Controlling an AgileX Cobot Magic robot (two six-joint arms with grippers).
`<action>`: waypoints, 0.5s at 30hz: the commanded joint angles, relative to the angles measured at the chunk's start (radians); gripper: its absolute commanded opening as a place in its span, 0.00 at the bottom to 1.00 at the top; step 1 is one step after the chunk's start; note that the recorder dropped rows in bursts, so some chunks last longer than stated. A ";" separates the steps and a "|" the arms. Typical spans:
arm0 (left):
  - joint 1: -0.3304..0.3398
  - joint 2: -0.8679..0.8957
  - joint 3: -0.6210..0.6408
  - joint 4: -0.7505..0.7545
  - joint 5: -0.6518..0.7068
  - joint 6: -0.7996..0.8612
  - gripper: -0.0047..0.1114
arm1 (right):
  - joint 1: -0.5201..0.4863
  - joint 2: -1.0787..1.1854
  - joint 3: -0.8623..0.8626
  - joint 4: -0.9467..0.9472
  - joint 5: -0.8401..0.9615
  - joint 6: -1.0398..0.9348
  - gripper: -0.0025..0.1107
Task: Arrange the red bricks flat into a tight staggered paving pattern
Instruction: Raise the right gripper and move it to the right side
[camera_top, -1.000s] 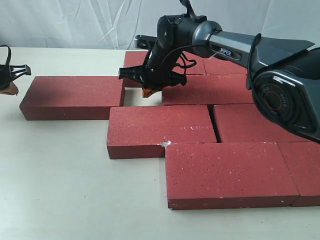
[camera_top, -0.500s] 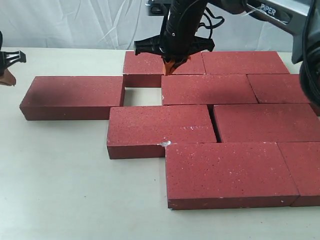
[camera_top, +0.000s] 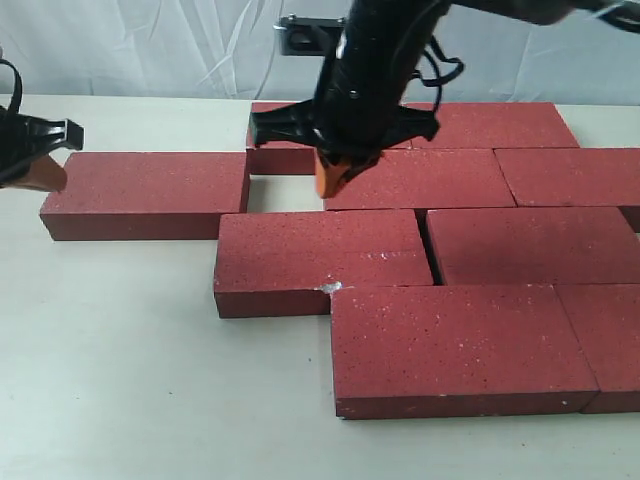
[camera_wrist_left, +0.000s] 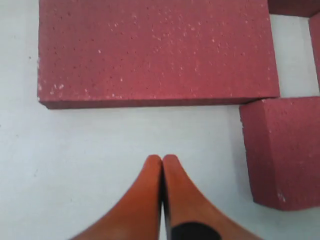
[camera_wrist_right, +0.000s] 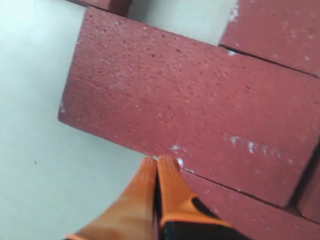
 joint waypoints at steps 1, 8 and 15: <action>-0.009 -0.095 0.111 0.003 0.029 -0.004 0.04 | -0.087 -0.234 0.279 -0.012 -0.115 -0.040 0.02; -0.042 -0.183 0.187 -0.008 0.047 -0.004 0.04 | -0.455 -0.568 0.669 -0.010 -0.208 -0.187 0.02; -0.130 -0.183 0.187 -0.007 0.007 -0.047 0.04 | -0.526 -0.645 0.782 -0.001 -0.389 -0.187 0.02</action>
